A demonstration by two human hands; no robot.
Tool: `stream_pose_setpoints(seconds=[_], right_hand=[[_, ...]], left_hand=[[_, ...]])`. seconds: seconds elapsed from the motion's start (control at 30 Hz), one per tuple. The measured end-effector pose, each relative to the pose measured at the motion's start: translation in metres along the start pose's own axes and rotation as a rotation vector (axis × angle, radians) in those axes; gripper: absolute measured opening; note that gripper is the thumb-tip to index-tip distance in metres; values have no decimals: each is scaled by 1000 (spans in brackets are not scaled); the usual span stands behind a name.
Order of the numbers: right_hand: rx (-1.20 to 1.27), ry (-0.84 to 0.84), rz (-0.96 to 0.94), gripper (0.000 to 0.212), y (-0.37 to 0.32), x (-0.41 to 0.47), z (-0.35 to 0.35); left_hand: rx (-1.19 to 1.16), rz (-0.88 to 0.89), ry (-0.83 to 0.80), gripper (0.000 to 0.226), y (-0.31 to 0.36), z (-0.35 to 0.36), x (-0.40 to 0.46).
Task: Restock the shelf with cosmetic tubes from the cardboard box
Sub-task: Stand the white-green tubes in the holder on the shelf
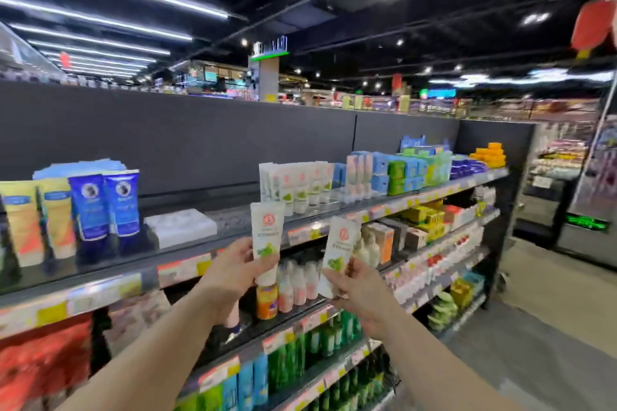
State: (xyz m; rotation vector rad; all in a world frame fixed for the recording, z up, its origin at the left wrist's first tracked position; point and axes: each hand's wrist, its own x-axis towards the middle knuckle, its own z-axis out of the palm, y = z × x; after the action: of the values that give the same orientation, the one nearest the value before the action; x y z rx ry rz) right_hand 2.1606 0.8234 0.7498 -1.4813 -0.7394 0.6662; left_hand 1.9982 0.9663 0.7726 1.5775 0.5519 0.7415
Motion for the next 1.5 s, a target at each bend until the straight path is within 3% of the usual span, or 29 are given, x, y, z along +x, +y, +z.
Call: stream_pose_setpoints(seconds=[0.43,0.6,0.73,0.83,0.97,1.1,1.5], right_hand=[[-235,140,-108,13,-24,231,-42],[-310,15,-185,10,-30,305,-43],[-305,-192,-214,18,-24,354,-45],[-325,-385,-230,22,-26,373,-50],[-343,-511,-328,27,-27,383,-65],[-463,-534,-387,23,-26,385,-67],[-342,-510,-420,22,-13,387,-69]], left_hand=[[140,75,48,21,7,16,203],[194,35,160,22,-4,30,231],[197,15,292,22,-8,48,240],[209,1,388,24,-5,68,242],[194,10,477,28,-7,97,242],[170,-43,574,31,-11,119,237],[197,-60,682,29,-7,141,229]])
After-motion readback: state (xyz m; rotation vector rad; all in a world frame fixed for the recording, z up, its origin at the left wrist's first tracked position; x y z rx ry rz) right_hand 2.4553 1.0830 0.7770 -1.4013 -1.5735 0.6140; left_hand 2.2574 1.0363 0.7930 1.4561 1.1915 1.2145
